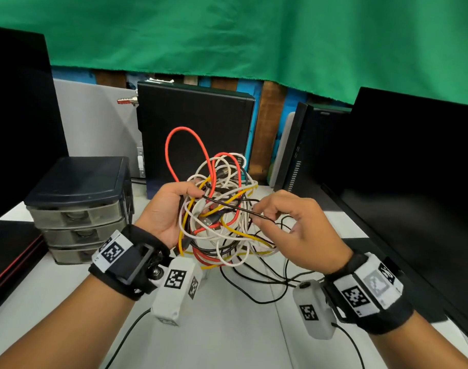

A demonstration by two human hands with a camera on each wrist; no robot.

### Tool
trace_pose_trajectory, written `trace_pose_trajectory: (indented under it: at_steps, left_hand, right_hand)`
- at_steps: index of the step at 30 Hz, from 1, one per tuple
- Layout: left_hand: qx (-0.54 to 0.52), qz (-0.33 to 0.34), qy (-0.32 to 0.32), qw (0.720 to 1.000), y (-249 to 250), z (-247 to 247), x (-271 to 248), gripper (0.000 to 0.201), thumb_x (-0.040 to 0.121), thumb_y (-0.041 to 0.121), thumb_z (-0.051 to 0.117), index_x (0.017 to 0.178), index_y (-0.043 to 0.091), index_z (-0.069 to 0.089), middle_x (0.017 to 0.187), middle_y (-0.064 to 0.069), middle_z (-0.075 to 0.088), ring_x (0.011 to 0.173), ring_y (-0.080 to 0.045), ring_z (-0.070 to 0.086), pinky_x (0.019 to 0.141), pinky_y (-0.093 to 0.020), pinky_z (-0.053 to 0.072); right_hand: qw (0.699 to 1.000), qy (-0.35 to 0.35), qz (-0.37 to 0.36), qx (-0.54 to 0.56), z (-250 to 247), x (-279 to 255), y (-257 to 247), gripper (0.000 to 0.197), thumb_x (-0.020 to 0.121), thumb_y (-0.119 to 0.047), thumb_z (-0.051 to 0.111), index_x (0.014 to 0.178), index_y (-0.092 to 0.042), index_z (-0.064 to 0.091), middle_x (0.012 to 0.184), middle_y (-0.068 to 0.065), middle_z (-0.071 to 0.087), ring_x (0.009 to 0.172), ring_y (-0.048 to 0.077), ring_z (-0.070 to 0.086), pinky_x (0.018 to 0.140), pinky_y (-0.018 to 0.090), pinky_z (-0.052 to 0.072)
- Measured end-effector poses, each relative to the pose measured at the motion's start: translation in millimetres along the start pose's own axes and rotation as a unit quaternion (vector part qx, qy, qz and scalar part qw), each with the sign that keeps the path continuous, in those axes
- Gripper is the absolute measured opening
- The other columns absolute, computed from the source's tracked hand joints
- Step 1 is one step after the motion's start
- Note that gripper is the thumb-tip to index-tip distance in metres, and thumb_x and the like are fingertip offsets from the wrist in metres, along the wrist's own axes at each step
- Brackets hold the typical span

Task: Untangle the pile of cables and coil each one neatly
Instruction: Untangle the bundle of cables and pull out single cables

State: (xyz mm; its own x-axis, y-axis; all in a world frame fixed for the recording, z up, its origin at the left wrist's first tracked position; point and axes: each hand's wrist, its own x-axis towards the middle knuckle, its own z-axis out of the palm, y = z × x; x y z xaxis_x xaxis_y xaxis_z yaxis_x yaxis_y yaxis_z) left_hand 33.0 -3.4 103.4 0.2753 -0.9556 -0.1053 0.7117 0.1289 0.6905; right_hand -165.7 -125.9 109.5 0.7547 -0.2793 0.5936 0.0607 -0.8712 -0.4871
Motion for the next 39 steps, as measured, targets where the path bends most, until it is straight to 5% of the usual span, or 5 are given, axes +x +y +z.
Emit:
trace_pose_trajectory:
  at_steps: [9,14,23,33,39]
  left_hand:
    - [0.042,-0.051,0.003,0.998,-10,3,3,0.028,0.082,0.016,0.062,0.100,-0.002,0.072,0.089,-0.018,0.076,0.073,-0.027,0.074,0.087,-0.045,0.056]
    - [0.046,-0.057,0.003,0.997,-12,4,3,0.022,0.086,0.011,0.058,0.089,-0.003,0.074,0.071,-0.018,0.073,0.058,-0.025,0.073,0.059,-0.038,0.063]
    - [0.038,-0.061,0.014,0.997,-12,0,4,0.030,0.085,0.016,0.060,0.104,-0.003,0.074,0.098,-0.021,0.074,0.081,-0.033,0.075,0.073,-0.045,0.063]
    - [0.191,-0.047,0.045,0.980,-36,-3,15,0.060,0.066,0.022,0.086,0.119,-0.001,0.069,0.106,-0.022,0.073,0.075,-0.026,0.074,0.066,-0.034,0.061]
    - [0.223,0.022,0.102,0.969,-38,-6,19,0.052,0.077,-0.003,0.075,0.125,-0.009,0.058,0.115,-0.031,0.068,0.081,-0.034,0.071,0.063,-0.034,0.061]
  right_hand:
    - [0.984,-0.054,-0.011,-0.168,-6,-1,16,0.031,0.090,-0.023,0.073,0.069,-0.016,0.051,0.064,-0.008,0.051,0.059,0.013,0.047,0.055,0.022,0.038]
    - [0.988,-0.099,0.083,-0.089,-4,-6,27,0.028,0.080,-0.040,0.081,0.068,-0.023,0.062,0.068,-0.008,0.059,0.064,0.015,0.056,0.061,0.040,0.052]
    - [0.993,0.027,0.053,-0.105,17,-8,21,0.011,0.089,-0.027,0.073,0.095,-0.021,0.078,0.081,-0.012,0.072,0.066,0.005,0.058,0.062,0.025,0.052]
    - [0.965,0.073,0.021,-0.252,19,-5,21,0.015,0.082,-0.018,0.061,0.068,-0.021,0.058,0.060,-0.010,0.052,0.052,0.016,0.048,0.047,0.030,0.044]
    - [0.940,-0.107,0.156,-0.284,16,-3,31,0.037,0.090,-0.032,0.062,0.057,-0.023,0.048,0.055,-0.004,0.046,0.057,0.019,0.047,0.054,0.028,0.036]
